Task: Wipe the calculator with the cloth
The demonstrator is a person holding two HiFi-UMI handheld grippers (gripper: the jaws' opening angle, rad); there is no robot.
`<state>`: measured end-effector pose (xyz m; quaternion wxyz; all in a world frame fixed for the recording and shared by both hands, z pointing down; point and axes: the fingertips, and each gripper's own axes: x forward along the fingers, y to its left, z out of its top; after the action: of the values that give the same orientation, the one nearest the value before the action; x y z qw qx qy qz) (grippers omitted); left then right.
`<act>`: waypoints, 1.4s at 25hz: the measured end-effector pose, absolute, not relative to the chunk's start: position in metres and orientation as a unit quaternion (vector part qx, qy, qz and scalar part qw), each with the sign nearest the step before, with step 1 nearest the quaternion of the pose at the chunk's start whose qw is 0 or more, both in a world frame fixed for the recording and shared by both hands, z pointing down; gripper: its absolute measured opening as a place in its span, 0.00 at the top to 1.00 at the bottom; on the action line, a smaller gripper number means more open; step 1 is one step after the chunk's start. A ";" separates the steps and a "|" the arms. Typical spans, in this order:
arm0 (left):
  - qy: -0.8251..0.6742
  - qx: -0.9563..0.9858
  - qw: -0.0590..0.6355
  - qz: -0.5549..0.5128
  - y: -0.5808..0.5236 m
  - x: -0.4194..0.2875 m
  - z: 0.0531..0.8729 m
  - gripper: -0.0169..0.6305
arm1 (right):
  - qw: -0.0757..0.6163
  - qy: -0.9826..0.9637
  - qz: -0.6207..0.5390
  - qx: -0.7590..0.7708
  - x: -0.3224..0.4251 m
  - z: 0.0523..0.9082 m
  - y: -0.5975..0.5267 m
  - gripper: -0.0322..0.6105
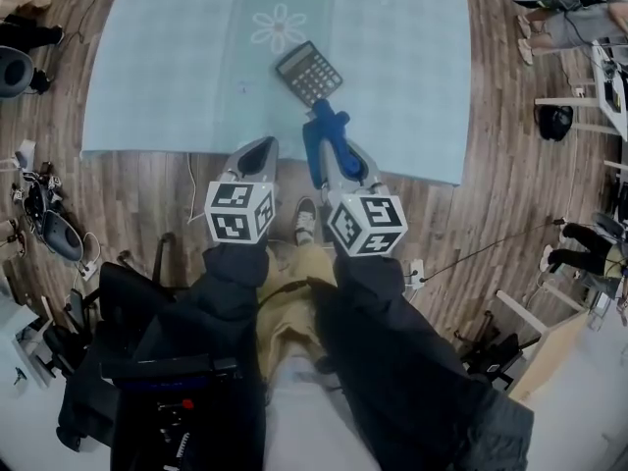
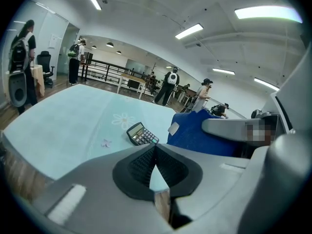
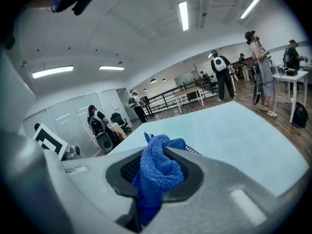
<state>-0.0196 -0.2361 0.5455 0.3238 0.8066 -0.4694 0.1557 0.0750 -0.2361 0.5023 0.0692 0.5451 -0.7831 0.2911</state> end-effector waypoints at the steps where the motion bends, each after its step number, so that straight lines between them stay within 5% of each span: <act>1: -0.470 0.804 0.328 0.158 -0.238 -0.019 0.551 0.98 | 0.071 -0.782 0.294 0.545 0.076 0.507 -0.239 0.86; 35: -0.481 0.778 0.366 0.171 -0.268 -0.041 0.617 0.98 | 0.121 -0.765 0.225 0.591 0.124 0.584 -0.368 0.86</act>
<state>-0.0405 -0.2685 0.6165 0.3665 0.7776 -0.4814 0.1714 0.1242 -0.3677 0.5839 0.1205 0.5908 -0.7654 0.2250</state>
